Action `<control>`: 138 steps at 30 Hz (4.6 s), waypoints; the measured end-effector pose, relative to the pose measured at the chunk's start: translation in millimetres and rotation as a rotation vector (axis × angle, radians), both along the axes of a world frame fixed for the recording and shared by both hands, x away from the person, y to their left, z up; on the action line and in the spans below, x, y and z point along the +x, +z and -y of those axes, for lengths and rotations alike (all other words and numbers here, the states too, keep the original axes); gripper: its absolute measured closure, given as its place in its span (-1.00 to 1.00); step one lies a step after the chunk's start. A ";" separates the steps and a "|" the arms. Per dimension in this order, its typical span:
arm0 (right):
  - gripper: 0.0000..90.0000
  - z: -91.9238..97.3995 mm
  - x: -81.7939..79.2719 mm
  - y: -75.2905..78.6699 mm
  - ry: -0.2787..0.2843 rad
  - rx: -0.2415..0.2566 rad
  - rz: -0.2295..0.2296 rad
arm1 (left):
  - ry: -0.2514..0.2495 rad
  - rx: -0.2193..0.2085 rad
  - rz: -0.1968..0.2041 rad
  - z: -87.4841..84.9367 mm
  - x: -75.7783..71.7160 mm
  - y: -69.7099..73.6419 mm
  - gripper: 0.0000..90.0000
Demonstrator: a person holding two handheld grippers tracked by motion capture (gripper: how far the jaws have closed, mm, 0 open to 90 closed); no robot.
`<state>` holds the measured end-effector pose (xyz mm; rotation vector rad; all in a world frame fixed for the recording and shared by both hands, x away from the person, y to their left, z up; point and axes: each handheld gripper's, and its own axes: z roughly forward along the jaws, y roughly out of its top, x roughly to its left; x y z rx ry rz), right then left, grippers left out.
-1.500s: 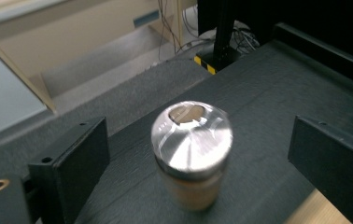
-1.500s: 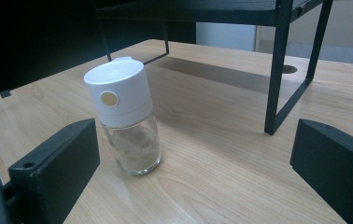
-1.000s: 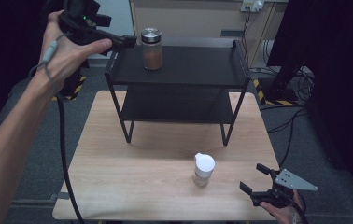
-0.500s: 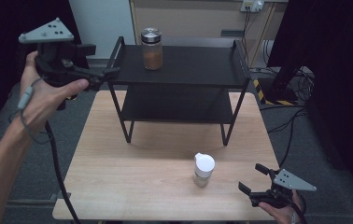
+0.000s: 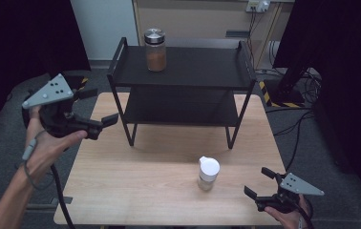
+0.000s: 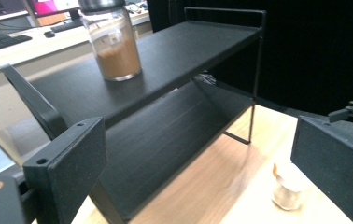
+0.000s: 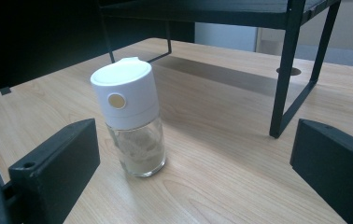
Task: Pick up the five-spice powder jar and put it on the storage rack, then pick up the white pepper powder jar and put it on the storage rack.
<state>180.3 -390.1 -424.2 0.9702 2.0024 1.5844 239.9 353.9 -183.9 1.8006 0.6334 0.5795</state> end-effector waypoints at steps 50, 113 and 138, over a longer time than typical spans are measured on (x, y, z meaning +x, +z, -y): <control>-0.96 0.0 -1.7 0.6 -0.003 -0.004 0.005 | 0.103 -0.039 -0.157 -16.7 -44.7 -204.1 -0.93; -0.97 8.4 6.6 9.2 0.037 0.017 0.031 | 0.162 -0.106 -0.087 -55.3 -60.6 -230.7 -0.97; -0.96 2.6 41.2 93.4 0.161 -0.072 0.025 | 0.150 -0.104 -0.109 -55.2 -56.4 -231.3 -0.96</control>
